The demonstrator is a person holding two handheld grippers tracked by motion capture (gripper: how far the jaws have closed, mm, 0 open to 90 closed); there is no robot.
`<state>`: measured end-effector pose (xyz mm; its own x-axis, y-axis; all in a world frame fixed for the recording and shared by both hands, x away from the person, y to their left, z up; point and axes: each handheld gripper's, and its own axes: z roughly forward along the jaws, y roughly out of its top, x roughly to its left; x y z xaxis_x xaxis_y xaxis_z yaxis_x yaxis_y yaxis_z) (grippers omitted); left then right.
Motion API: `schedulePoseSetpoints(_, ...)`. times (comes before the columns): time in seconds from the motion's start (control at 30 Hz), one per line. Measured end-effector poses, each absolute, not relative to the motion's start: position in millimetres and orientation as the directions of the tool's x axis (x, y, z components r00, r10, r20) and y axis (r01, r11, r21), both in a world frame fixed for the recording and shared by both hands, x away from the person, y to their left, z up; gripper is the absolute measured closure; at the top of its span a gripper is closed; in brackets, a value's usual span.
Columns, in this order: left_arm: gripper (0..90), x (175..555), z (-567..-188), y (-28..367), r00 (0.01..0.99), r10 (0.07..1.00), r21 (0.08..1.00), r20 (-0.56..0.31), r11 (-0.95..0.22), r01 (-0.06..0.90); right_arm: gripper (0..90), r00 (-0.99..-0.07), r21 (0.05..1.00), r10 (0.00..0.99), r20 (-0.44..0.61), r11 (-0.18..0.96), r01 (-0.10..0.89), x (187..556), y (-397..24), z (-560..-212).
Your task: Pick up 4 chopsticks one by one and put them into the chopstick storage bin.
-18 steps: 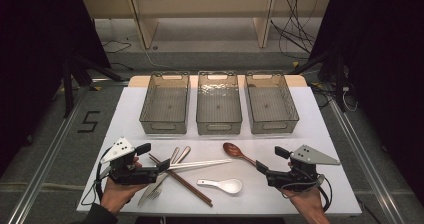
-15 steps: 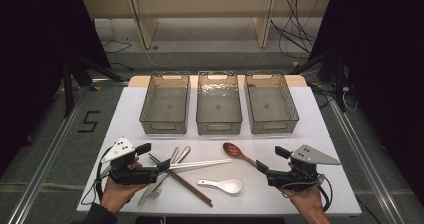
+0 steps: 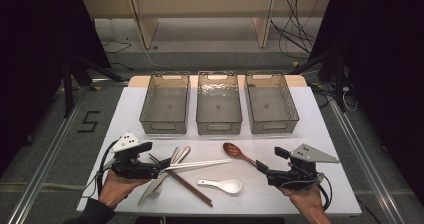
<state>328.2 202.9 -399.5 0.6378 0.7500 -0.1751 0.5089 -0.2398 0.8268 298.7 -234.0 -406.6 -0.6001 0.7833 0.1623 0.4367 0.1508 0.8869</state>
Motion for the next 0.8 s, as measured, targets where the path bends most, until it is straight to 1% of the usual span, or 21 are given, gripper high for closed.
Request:
schedulePoseSetpoints(0.07, 9.2, 329.8, -397.5, 202.2, 0.646, 0.745, 0.821, -0.169, -0.257, 0.511, 19.6, -0.600, 0.885, 0.784, 0.161, 0.154, 0.439, 298.7, -233.6, -406.7)
schedulePoseSetpoints(0.1, 9.7, 333.1, -394.0, 199.5, 0.655, 0.742, 0.812, -0.146, -0.288, 0.508, 19.8, -0.604, 0.885, 0.781, 0.157, 0.160, 0.438, 299.0, -232.8, -406.7)
schedulePoseSetpoints(0.2, 9.8, 340.2, -390.4, 192.5, 0.671, 0.731, 0.780, -0.123, -0.347, 0.520, 20.1, -0.606, 0.880, 0.779, 0.159, 0.167, 0.445, 299.2, -231.6, -406.9)
schedulePoseSetpoints(0.23, 9.7, 340.2, -390.4, 192.5, 0.671, 0.731, 0.780, -0.123, -0.347, 0.520, 20.1, -0.610, 0.880, 0.777, 0.156, 0.171, 0.443, 299.5, -231.3, -407.0)
schedulePoseSetpoints(0.33, 9.8, 351.6, -390.8, 181.1, 0.690, 0.719, 0.734, -0.081, -0.426, 0.530, 20.2, -0.610, 0.875, 0.777, 0.155, 0.179, 0.450, 299.6, -230.3, -407.3)
schedulePoseSetpoints(0.37, 9.7, 351.6, -390.8, 181.1, 0.690, 0.719, 0.734, -0.081, -0.426, 0.530, 20.2, -0.611, 0.874, 0.776, 0.153, 0.182, 0.451, 299.7, -230.2, -407.4)
schedulePoseSetpoints(0.4, 9.7, 354.7, -391.6, 178.2, 0.695, 0.714, 0.719, -0.083, -0.441, 0.538, 20.2, -0.611, 0.874, 0.776, 0.153, 0.182, 0.451, 299.7, -230.2, -407.4)
schedulePoseSetpoints(0.43, 9.8, 360.9, -393.9, 173.0, 0.708, 0.704, 0.679, -0.067, -0.488, 0.549, 20.3, -0.614, 0.873, 0.775, 0.151, 0.187, 0.451, 299.9, -230.3, -407.6)
schedulePoseSetpoints(0.47, 9.8, 360.9, -393.9, 173.0, 0.708, 0.704, 0.679, -0.067, -0.488, 0.549, 20.3, -0.614, 0.873, 0.775, 0.152, 0.187, 0.451, 300.0, -230.4, -407.7)
schedulePoseSetpoints(0.57, 9.8, 371.9, -400.7, 164.9, 0.719, 0.695, 0.617, -0.012, -0.561, 0.553, 20.2, -0.613, 0.871, 0.774, 0.155, 0.186, 0.455, 300.1, -231.0, -407.7)
schedulePoseSetpoints(0.6, 9.7, 371.9, -400.7, 164.9, 0.719, 0.695, 0.617, -0.012, -0.561, 0.553, 20.2, -0.612, 0.871, 0.775, 0.159, 0.183, 0.457, 300.1, -231.4, -407.6)
schedulePoseSetpoints(0.63, 9.8, 374.9, -402.3, 163.7, 0.725, 0.688, 0.599, -0.008, -0.577, 0.555, 20.2, -0.613, 0.870, 0.773, 0.162, 0.181, 0.458, 300.4, -231.8, -407.5)
schedulePoseSetpoints(0.67, 9.7, 380.1, -405.7, 161.2, 0.735, 0.678, 0.563, -0.007, -0.605, 0.563, 20.2, -0.614, 0.870, 0.772, 0.165, 0.180, 0.460, 300.7, -231.9, -407.6)
schedulePoseSetpoints(0.7, 9.8, 380.1, -405.7, 161.2, 0.735, 0.678, 0.563, -0.007, -0.605, 0.563, 20.2, -0.615, 0.869, 0.771, 0.164, 0.181, 0.460, 300.8, -231.9, -407.7)
schedulePoseSetpoints(0.8, 10.5, 387.6, -409.7, 159.7, 0.745, 0.667, 0.519, 0.000, -0.637, 0.570, 20.2, -0.618, 0.869, 0.769, 0.163, 0.185, 0.458, 300.8, -231.4, -407.6)
